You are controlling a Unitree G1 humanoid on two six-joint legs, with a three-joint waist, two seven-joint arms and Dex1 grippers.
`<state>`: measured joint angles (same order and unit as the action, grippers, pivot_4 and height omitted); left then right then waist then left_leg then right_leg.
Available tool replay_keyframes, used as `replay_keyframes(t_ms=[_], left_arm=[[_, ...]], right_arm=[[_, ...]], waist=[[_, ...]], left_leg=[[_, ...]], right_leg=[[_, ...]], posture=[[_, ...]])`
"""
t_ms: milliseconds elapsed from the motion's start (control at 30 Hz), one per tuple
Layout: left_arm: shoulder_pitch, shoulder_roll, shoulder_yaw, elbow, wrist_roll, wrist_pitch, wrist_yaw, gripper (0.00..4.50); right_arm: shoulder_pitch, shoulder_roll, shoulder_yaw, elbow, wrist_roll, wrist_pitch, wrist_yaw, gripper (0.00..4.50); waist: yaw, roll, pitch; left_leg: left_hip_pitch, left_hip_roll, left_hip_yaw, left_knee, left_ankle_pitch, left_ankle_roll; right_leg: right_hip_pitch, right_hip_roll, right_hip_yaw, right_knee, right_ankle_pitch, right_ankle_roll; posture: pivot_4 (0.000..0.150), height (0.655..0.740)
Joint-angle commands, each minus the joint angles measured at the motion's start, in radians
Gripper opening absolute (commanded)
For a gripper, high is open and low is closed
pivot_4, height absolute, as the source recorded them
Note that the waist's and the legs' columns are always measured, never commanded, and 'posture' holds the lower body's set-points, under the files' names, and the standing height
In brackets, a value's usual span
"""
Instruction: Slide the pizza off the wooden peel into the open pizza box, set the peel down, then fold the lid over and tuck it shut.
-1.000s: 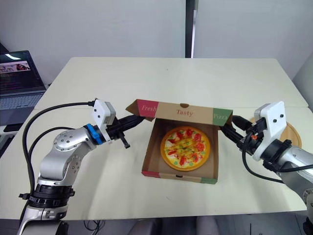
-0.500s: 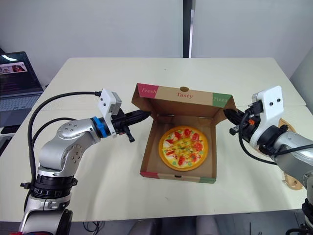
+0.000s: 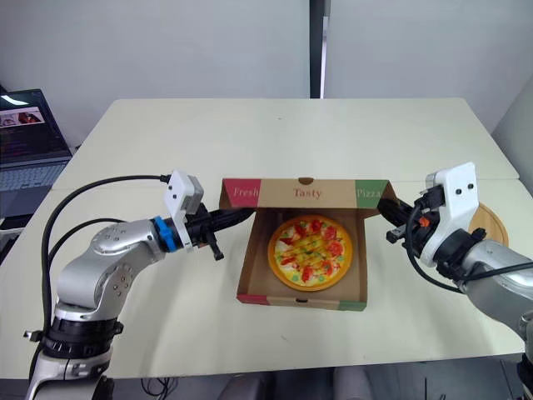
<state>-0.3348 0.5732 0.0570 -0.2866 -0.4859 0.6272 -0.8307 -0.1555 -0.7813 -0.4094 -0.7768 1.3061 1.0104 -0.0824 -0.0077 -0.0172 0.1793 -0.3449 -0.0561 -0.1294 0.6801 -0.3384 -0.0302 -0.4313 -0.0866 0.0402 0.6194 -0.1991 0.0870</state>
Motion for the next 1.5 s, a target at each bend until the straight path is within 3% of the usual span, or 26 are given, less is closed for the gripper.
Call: replay_keyframes(t_ms=[33,300,567,667,867,1200,1300,1467,1500], left_arm=[[0.031,0.011,0.017,-0.079,-0.029,-0.009,0.0,0.0],[0.074,0.01,0.025,-0.083,-0.024,-0.036,0.02,0.0],[0.13,0.029,0.146,-0.029,-0.078,-0.128,-0.039,0.0],[0.154,0.078,0.168,-0.009,-0.08,-0.162,-0.103,0.53],[0.186,0.063,0.163,-0.059,-0.097,-0.209,-0.12,2.35],[0.168,-0.053,0.121,-0.094,-0.013,-0.297,0.047,2.35],[0.181,-0.056,0.12,-0.1,-0.009,-0.305,0.058,1.78],[0.181,-0.053,0.113,-0.09,-0.001,-0.322,0.066,0.2],[0.18,-0.053,0.112,-0.088,-0.001,-0.323,0.065,0.09]], right_arm=[[0.034,-0.007,0.022,-0.065,0.084,-0.035,-0.039,0.03],[0.128,-0.006,0.093,-0.111,0.082,-0.104,-0.094,0.03],[0.139,-0.036,0.11,-0.105,0.061,-0.152,-0.091,0.03],[0.138,-0.046,0.112,-0.1,0.06,-0.162,-0.086,0.0],[0.131,-0.055,0.119,-0.088,0.058,-0.173,-0.079,0.0],[0.122,-0.065,0.135,-0.078,0.06,-0.187,-0.075,0.0],[0.116,-0.066,0.141,-0.077,0.06,-0.19,-0.074,0.0],[0.099,-0.069,0.145,-0.073,0.065,-0.195,-0.075,0.0],[0.086,-0.072,0.145,-0.071,0.076,-0.196,-0.081,0.0]], waist=[[0.0,0.0,0.0],[0.0,0.0,0.0],[-0.002,0.0,0.0],[-0.002,0.0,0.0],[0.0,0.0,0.0],[0.0,0.0,0.0],[-0.001,0.0,0.0],[-0.001,0.0,0.0],[0.0,0.0,0.0]], left_leg=[[0.0,0.0,0.0,0.0,0.0,0.0],[0.001,0.0,0.0,0.0,0.0,0.001],[0.001,0.001,0.001,0.0,0.0,0.001],[0.001,0.001,0.0,0.0,0.0,0.001],[0.001,0.001,0.0,0.0,0.0,0.001],[0.001,0.001,0.0,0.0,0.0,0.001],[0.001,0.001,0.001,0.0,0.0,0.001],[0.001,0.001,0.0,0.0,0.0,0.001],[0.001,0.001,0.001,0.0,0.0,0.001]], right_leg=[[0.0,0.0,0.0,0.0,0.0,0.0],[0.0,0.0,0.0,0.0,0.0,0.0],[0.0,0.001,0.0,0.0,0.0,0.0],[0.0,0.001,0.0,0.0,0.0,0.0],[0.001,0.001,0.0,-0.001,0.0,0.0],[0.001,0.001,0.0,-0.001,0.0,0.0],[0.001,0.001,0.0,-0.001,0.0,0.0],[0.001,0.001,0.0,-0.001,0.0,0.0],[0.002,0.001,0.0,-0.001,0.0,0.0]], posture=[[0.15,0.74],[0.15,0.74],[0.15,0.74],[0.15,0.74],[0.15,0.74],[0.15,0.74],[0.15,0.74],[0.15,0.74],[0.15,0.74]])
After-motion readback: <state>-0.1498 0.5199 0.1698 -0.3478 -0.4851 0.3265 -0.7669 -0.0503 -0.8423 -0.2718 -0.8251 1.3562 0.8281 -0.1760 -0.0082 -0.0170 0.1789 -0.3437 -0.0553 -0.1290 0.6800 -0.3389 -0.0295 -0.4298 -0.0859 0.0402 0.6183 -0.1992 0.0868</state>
